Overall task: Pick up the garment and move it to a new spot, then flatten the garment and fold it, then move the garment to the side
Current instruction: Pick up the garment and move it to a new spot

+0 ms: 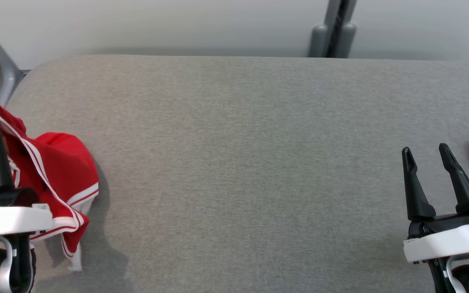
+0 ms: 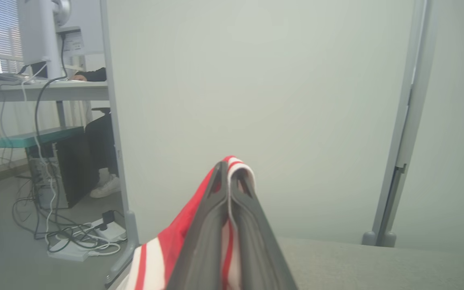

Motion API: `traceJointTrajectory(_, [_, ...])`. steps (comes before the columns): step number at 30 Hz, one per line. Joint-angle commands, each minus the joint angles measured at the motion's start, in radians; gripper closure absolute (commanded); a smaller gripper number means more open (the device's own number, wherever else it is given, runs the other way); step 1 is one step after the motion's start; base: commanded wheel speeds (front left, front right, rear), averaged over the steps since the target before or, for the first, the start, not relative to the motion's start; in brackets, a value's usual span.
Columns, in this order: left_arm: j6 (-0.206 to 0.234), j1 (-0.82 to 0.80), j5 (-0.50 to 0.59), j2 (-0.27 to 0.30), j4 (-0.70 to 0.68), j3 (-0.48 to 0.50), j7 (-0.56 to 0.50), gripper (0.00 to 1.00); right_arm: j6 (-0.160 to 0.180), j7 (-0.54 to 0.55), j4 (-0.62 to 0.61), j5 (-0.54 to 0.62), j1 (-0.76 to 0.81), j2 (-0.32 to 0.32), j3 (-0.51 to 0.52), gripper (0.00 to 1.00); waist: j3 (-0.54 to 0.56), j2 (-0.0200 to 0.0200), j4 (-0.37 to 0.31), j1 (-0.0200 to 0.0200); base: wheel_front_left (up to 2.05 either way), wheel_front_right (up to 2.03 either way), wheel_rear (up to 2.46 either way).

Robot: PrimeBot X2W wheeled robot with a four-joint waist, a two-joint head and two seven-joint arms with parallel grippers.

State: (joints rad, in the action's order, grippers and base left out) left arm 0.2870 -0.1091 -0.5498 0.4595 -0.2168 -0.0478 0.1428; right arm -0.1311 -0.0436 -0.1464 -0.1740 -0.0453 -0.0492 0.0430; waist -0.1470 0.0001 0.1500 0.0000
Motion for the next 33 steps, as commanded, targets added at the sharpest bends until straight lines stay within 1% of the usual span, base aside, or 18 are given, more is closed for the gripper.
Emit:
traceJointTrajectory(1, [0.006,-0.023,0.016,0.007,-0.022,-0.008,-0.007,1.0,0.001,-0.007,0.001,-0.005,-0.011,-0.004,-0.001,0.0,-0.011,-0.0001,-0.036,0.0,0.0,0.0,0.0])
traceJointTrajectory(5, [-0.006,-0.078,0.053,0.007,-0.082,-0.074,-0.036,1.0,0.001,-0.014,0.001,-0.016,-0.024,-0.004,-0.005,0.0,-0.032,-0.0001,-0.108,0.0,0.0,0.0,0.0])
traceJointTrajectory(8, [-0.033,-0.141,0.074,-0.005,-0.103,-0.14,-0.057,1.0,0.001,-0.023,0.004,-0.027,-0.031,-0.004,-0.013,0.0,-0.055,-0.0001,-0.174,0.0,0.0,0.0,0.0])
traceJointTrajectory(11, [-0.06,-0.207,0.089,-0.03,-0.101,-0.207,-0.072,1.0,0.001,-0.035,0.012,-0.04,-0.041,-0.004,-0.026,0.0,-0.079,-0.0001,-0.247,0.0,0.0,0.0,0.0])
traceJointTrajectory(16, [-0.105,-0.325,0.107,-0.098,-0.065,-0.321,-0.095,1.0,0.001,-0.065,0.03,-0.072,-0.052,-0.004,-0.041,0.0,-0.124,-0.0001,-0.36,0.0,0.0,0.0,0.0])
traceJointTrajectory(20, [-0.129,-0.385,0.115,-0.148,0.015,-0.393,-0.117,1.0,0.001,-0.09,0.052,-0.098,-0.057,-0.004,-0.057,0.0,-0.162,-0.0001,-0.438,0.0,0.0,0.0,0.0])
traceJointTrajectory(24, [-0.159,-0.415,0.104,-0.197,0.141,-0.455,-0.134,1.0,0.001,-0.12,0.074,-0.121,-0.062,-0.003,-0.058,0.0,-0.205,-0.0001,-0.488,0.0,0.0,0.0,0.0])
traceJointTrajectory(29, [-0.198,-0.431,0.095,-0.247,0.326,-0.515,-0.128,1.0,0.001,-0.15,0.101,-0.151,-0.071,-0.003,-0.068,0.0,-0.245,-0.0001,-0.51,0.0,0.0,0.0,0.0])
traceJointTrajectory(30, [-0.198,-0.431,0.095,-0.247,0.326,-0.515,-0.128,1.0,0.001,-0.15,0.101,-0.151,-0.071,-0.003,-0.068,0.0,-0.245,-0.0001,-0.51,0.0,0.0,0.0,0.0])
traceJointTrajectory(33, [-0.213,-0.438,0.105,-0.274,0.413,-0.547,-0.105,1.0,0.001,-0.163,0.117,-0.156,-0.077,-0.003,-0.074,0.0,-0.254,-0.0001,-0.51,0.0,0.0,0.0,0.0])
